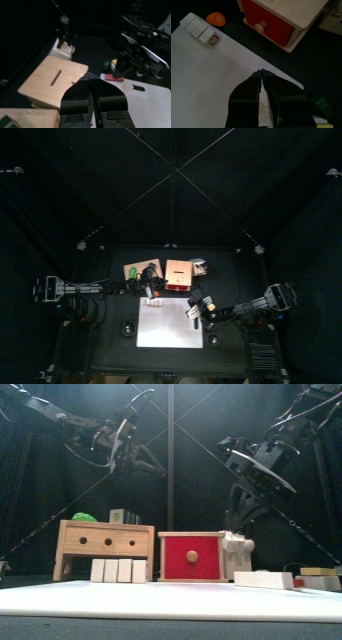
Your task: Grab medium sized cookie cutter
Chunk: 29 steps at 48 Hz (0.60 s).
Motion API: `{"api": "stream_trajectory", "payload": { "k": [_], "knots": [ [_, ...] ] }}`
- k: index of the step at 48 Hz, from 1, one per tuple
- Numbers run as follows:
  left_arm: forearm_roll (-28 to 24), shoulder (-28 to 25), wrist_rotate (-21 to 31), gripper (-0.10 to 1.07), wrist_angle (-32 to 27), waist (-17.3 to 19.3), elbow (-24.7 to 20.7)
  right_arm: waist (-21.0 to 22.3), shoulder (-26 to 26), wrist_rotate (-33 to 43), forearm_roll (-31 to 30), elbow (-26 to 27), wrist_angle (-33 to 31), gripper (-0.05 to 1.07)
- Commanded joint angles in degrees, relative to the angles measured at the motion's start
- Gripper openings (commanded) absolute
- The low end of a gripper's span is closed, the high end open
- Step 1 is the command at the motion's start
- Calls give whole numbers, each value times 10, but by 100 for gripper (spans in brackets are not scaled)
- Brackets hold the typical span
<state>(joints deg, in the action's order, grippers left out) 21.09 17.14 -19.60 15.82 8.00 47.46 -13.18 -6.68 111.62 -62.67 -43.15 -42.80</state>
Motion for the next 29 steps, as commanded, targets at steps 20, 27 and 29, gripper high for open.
{"api": "stream_trajectory", "payload": {
  "k": [20, 27, 29],
  "knots": [
    [-57, 19, -1, 40, 11, -101, 72, -6, -19, 1, 22, -2, -2, 53],
    [-56, 19, -1, 47, 11, -111, 79, -8, -19, 1, 29, -7, -3, 53],
    [-57, 19, -1, 49, 11, -112, 81, -10, -19, 0, 33, -9, -3, 53]
  ]
}}
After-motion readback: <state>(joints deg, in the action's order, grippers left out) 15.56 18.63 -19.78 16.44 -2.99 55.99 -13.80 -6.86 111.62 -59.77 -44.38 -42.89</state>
